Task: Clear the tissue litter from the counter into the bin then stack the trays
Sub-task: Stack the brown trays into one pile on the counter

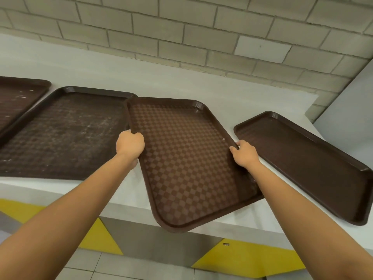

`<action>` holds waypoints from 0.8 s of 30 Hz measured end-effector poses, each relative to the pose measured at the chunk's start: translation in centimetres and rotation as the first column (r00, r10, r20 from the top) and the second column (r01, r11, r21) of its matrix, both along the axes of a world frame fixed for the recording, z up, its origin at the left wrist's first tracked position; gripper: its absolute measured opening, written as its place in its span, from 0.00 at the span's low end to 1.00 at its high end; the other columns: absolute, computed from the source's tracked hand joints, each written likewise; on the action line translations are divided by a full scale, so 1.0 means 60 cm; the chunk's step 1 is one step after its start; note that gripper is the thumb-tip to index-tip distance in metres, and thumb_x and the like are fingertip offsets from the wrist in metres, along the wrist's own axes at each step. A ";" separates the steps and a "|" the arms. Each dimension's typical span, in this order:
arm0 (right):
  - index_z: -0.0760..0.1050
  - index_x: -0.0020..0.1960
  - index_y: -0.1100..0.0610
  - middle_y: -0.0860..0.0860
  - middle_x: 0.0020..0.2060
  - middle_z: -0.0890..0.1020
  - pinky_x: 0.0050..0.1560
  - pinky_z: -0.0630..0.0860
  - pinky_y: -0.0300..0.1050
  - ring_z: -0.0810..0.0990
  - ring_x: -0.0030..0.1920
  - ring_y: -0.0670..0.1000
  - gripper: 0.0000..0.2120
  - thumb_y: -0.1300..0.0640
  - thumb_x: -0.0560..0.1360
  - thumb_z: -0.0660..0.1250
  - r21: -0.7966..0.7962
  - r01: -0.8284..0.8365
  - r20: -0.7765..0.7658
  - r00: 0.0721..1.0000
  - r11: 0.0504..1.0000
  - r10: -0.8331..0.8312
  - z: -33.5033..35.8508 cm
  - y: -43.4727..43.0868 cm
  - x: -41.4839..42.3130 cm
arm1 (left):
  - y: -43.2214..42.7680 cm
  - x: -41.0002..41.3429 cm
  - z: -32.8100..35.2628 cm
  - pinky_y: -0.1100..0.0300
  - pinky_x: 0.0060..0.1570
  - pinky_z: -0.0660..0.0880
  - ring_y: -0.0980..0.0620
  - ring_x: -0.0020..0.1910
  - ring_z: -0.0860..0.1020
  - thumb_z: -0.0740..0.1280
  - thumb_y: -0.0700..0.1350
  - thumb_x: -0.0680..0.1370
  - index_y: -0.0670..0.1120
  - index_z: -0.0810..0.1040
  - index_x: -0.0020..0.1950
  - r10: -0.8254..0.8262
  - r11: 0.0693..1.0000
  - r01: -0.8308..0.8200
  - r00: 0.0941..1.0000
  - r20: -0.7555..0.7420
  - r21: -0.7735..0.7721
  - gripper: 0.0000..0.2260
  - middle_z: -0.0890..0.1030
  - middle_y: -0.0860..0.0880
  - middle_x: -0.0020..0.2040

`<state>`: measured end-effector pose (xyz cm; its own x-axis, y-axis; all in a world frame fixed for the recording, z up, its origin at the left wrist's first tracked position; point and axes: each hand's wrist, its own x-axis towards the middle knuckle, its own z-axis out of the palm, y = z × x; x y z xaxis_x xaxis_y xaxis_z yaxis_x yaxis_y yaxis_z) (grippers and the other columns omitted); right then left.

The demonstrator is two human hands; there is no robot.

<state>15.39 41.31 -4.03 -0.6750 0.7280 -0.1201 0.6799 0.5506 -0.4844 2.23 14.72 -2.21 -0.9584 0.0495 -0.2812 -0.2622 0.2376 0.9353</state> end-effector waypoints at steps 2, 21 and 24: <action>0.69 0.63 0.61 0.58 0.59 0.77 0.53 0.71 0.48 0.75 0.58 0.59 0.16 0.52 0.80 0.58 -0.010 -0.001 0.019 1.000 1.000 0.001 0.002 -0.005 -0.009 | -0.010 -0.005 0.003 0.47 0.56 0.77 0.43 0.51 0.78 0.56 0.40 0.78 0.42 0.78 0.53 -0.002 0.999 0.001 1.000 0.014 0.045 0.11 0.80 0.44 0.53; 0.66 0.64 0.60 0.57 0.57 0.74 0.45 0.70 0.45 0.73 0.48 0.54 0.14 0.58 0.80 0.54 -0.276 0.108 -0.124 0.981 0.955 -0.147 0.012 -0.202 -0.203 | -0.189 -0.215 0.026 0.55 0.53 0.74 0.47 0.57 0.76 0.61 0.40 0.78 0.46 0.69 0.68 -0.138 0.970 0.090 0.969 -0.205 -0.226 0.18 0.76 0.48 0.61; 0.67 0.63 0.61 0.57 0.56 0.76 0.44 0.71 0.45 0.75 0.49 0.55 0.14 0.59 0.79 0.54 -0.341 0.091 -0.134 0.980 0.936 -0.145 0.010 -0.249 -0.249 | -0.241 -0.272 0.027 0.51 0.62 0.70 0.44 0.62 0.74 0.61 0.43 0.78 0.47 0.69 0.70 -0.221 0.908 0.104 0.942 -0.253 -0.407 0.19 0.76 0.46 0.64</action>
